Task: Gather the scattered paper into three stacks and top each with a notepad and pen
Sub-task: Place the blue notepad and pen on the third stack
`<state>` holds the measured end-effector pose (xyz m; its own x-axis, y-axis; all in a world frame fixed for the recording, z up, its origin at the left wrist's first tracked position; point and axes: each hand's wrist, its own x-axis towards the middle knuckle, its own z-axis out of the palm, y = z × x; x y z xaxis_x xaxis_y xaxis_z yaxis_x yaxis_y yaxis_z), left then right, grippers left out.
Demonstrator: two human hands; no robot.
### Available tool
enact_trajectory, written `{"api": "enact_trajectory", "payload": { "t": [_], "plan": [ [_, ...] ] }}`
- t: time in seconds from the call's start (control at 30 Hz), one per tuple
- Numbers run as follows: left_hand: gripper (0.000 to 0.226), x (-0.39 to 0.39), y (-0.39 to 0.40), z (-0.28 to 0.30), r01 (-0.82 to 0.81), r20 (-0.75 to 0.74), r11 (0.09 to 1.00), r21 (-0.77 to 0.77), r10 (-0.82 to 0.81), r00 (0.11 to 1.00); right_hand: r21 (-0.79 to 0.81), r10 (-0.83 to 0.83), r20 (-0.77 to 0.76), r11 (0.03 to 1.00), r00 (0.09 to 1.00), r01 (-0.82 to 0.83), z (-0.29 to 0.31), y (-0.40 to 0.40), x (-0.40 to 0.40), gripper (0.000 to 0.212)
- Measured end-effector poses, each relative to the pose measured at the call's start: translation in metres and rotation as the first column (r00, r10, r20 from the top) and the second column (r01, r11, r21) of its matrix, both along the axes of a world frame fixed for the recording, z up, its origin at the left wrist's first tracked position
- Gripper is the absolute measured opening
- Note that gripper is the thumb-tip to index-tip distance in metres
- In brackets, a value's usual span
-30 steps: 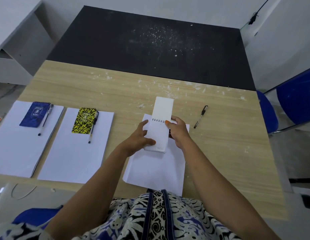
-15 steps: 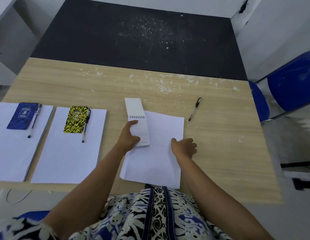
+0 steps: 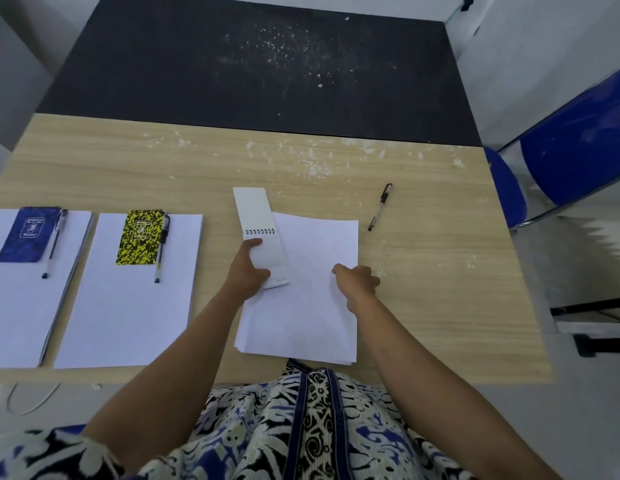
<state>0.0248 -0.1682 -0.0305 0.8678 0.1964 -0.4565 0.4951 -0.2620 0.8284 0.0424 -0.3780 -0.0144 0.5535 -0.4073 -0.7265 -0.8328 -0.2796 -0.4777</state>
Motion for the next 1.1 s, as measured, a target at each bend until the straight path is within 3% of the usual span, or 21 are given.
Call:
{"api": "enact_trajectory", "payload": {
  "t": [0.1,0.3,0.43,0.53,0.6,0.67,0.8,0.97,1.1],
  "plan": [
    [0.066,-0.001,0.004,0.001,-0.021,-0.003,1.000,-0.010,0.021,1.000,-0.012,-0.034,-0.016,0.999,0.999,0.034,0.000,0.005,0.000,0.057],
    [0.063,-0.006,0.000,-0.002,-0.025,0.056,0.998,0.062,0.021,0.998,0.124,-0.122,0.032,0.985,0.992,0.117,-0.001,0.005,0.004,0.055],
    [0.062,-0.008,-0.002,-0.001,-0.009,0.055,0.997,0.079,0.005,0.998,0.090,-0.064,0.057,0.994,0.996,0.059,-0.002,0.006,0.002,0.022],
    [0.064,-0.008,0.001,-0.002,-0.024,0.023,0.996,0.082,0.022,0.999,0.123,-0.031,0.064,0.992,0.997,0.023,-0.002,0.008,0.001,0.010],
    [0.064,-0.008,0.004,-0.001,-0.036,0.009,0.996,0.076,0.035,0.999,0.162,-0.010,0.070,0.987,0.997,-0.002,0.000,0.009,0.000,0.013],
    [0.064,-0.009,0.006,-0.001,-0.045,0.002,0.997,0.065,0.045,0.999,0.166,0.061,0.076,0.983,0.995,-0.073,0.001,0.009,0.000,0.029],
    [0.065,-0.011,0.008,-0.002,-0.072,0.001,0.997,0.025,0.072,0.997,0.038,0.242,0.084,0.968,0.967,-0.246,0.006,0.007,-0.002,0.050],
    [0.064,-0.008,0.007,-0.001,-0.063,-0.017,0.998,-0.017,0.063,0.998,-0.131,0.373,0.136,0.925,0.918,-0.357,0.006,0.002,-0.002,0.042],
    [0.064,0.006,0.011,0.001,-0.063,0.005,0.997,0.053,0.063,0.998,-0.229,0.408,0.180,0.902,0.895,-0.365,0.010,-0.011,0.002,0.037]
  ]
}}
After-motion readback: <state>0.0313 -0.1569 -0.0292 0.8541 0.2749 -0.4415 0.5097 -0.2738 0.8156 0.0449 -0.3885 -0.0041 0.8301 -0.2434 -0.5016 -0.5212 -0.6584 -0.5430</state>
